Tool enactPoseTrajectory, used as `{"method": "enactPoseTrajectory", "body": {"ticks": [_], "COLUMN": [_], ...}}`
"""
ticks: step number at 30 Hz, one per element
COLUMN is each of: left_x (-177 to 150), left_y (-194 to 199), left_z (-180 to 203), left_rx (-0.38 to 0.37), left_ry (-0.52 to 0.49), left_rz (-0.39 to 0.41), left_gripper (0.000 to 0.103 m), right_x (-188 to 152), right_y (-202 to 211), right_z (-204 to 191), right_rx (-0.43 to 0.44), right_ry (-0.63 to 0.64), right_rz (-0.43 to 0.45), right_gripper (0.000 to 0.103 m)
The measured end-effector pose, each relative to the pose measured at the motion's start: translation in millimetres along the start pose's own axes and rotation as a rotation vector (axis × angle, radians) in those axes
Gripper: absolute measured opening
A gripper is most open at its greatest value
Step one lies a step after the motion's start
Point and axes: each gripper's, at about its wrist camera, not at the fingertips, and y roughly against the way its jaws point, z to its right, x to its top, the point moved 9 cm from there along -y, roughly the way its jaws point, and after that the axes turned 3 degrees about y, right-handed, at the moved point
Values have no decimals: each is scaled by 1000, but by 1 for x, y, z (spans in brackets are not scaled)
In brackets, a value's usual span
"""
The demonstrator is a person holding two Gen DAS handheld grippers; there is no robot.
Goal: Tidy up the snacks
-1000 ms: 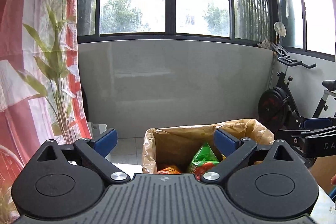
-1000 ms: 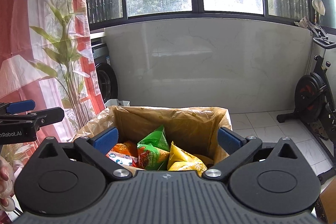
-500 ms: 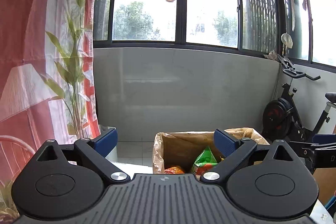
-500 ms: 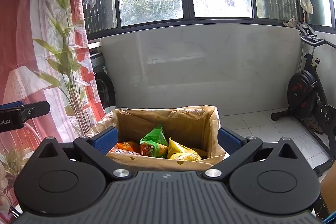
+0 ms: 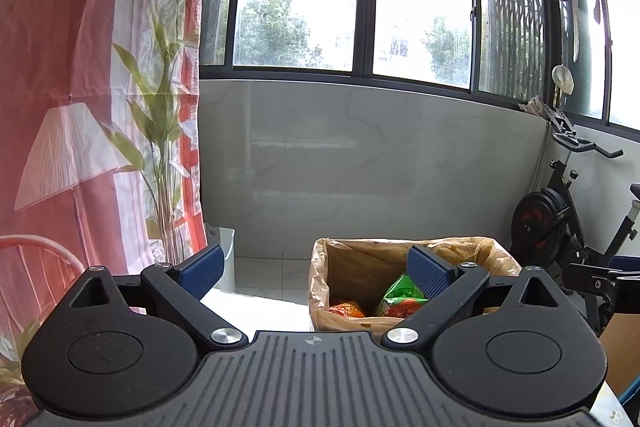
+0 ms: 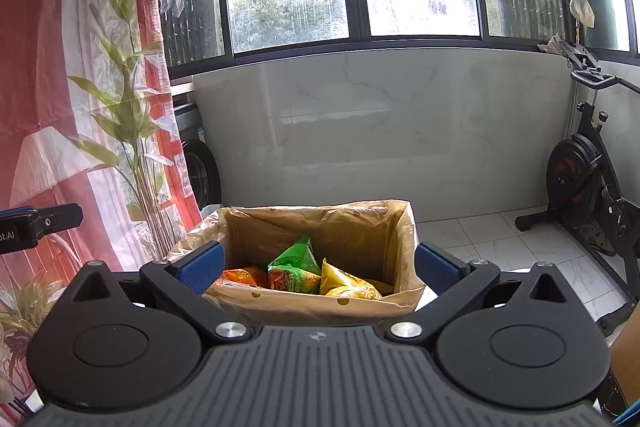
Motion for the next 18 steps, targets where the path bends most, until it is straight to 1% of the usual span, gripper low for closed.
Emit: {"method": "enactPoseTrajectory", "body": {"ticks": [7, 18], "left_x": [0, -1], "left_y": [2, 1], "left_z": [1, -3], "left_rx": [0, -23], "left_ry": [-4, -4], "left_rz": [2, 0], "left_gripper": [99, 99], "right_x": [-1, -4], "right_y": [3, 5], "right_z": [4, 4], "right_rx": [-10, -22], "right_ry": [-6, 4], "right_rz": [2, 8], "right_gripper": [103, 103]}}
